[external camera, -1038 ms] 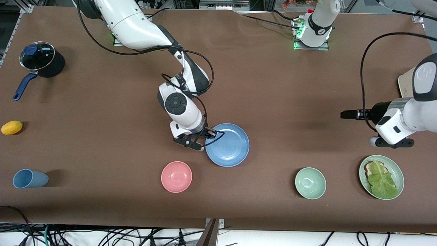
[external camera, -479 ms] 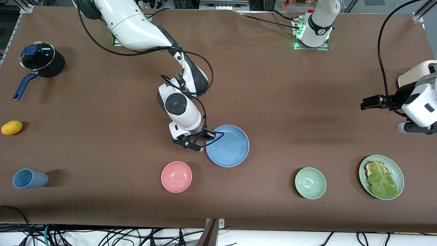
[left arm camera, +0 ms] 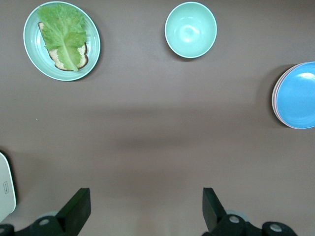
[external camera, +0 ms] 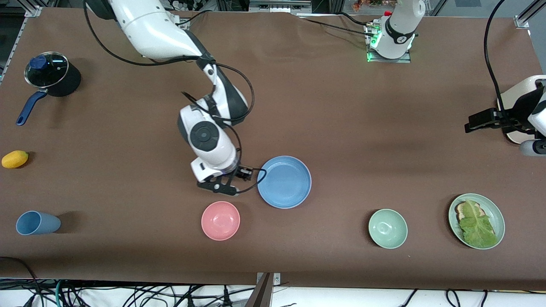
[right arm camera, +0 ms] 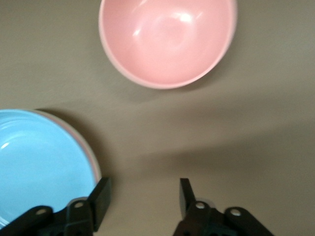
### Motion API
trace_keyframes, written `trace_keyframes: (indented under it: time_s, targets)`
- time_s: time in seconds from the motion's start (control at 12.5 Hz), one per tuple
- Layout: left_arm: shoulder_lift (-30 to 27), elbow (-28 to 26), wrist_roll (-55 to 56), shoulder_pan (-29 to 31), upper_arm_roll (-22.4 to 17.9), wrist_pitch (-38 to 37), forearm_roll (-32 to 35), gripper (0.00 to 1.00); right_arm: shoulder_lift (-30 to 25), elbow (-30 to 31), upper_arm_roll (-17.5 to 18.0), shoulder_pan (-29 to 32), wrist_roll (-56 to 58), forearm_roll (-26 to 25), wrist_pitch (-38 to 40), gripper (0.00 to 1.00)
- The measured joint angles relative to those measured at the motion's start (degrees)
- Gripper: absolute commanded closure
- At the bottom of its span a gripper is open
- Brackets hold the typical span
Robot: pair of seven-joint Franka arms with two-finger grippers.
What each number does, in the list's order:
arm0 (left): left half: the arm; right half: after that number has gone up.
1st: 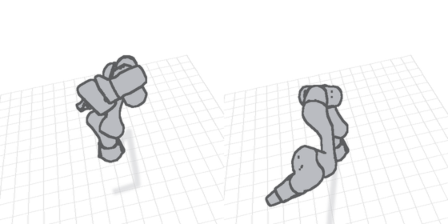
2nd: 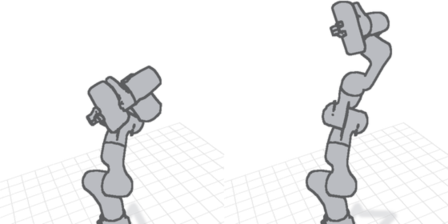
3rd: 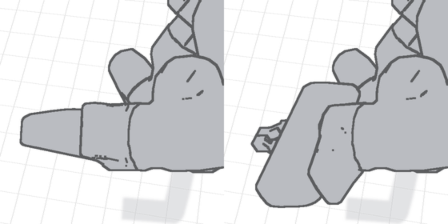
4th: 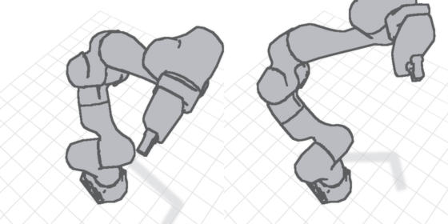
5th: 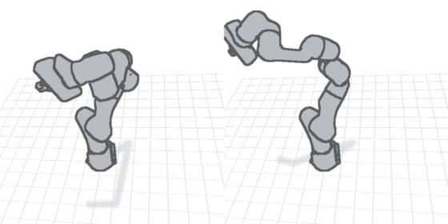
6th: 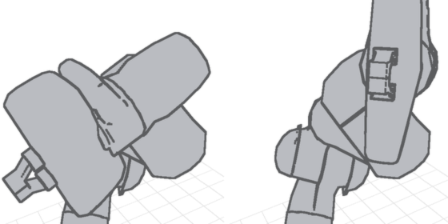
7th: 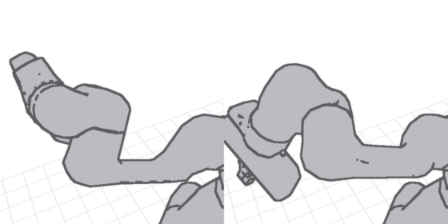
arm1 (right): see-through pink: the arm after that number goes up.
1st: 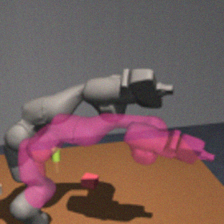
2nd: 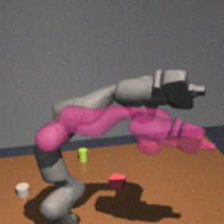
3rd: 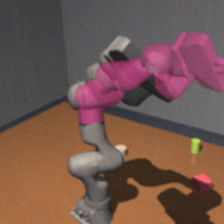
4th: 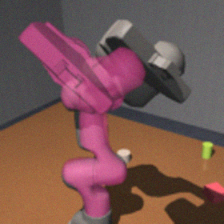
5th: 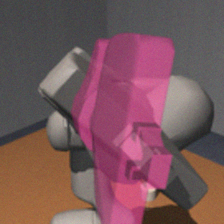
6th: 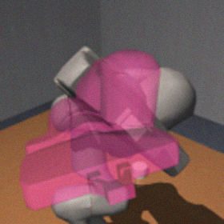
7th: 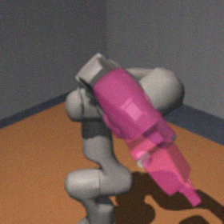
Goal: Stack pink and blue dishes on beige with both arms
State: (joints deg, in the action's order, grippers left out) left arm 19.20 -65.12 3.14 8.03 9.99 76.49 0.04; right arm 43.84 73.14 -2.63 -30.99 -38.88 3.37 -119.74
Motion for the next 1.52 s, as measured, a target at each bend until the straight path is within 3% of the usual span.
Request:
trace_keyframes:
  time_s: [0.24,0.56,0.8,0.96,1.28,1.52]
  targets:
    - [-1.4,0.4,0.0,0.0,0.0,-0.1,0.0,0.00,-7.0,1.7,-4.9,1.6,11.0,0.0,8.4,0.00]
    - [-9.8,-0.5,0.1,-3.7,0.4,-2.3,-0.1,0.00,-22.0,13.2,-10.6,2.6,24.5,0.1,13.3,0.00]
    - [-12.3,-3.5,0.3,-5.2,-0.3,-4.9,-0.1,0.00,-31.1,16.5,-14.0,3.1,29.8,0.1,22.5,0.00]
    - [-12.7,-6.3,-0.1,-5.3,-2.4,-5.0,-0.1,0.00,-34.4,16.9,-12.5,7.1,32.4,0.1,27.7,0.00]
    - [-14.3,-9.3,-0.2,-6.7,-4.6,-5.0,-0.1,0.00,-36.9,15.0,-6.3,19.2,39.6,0.1,34.0,0.00]
    - [-15.6,-10.8,-0.2,-9.1,-7.1,-5.0,-0.3,0.00,-37.5,13.8,-4.2,22.6,42.4,0.1,35.7,0.00]
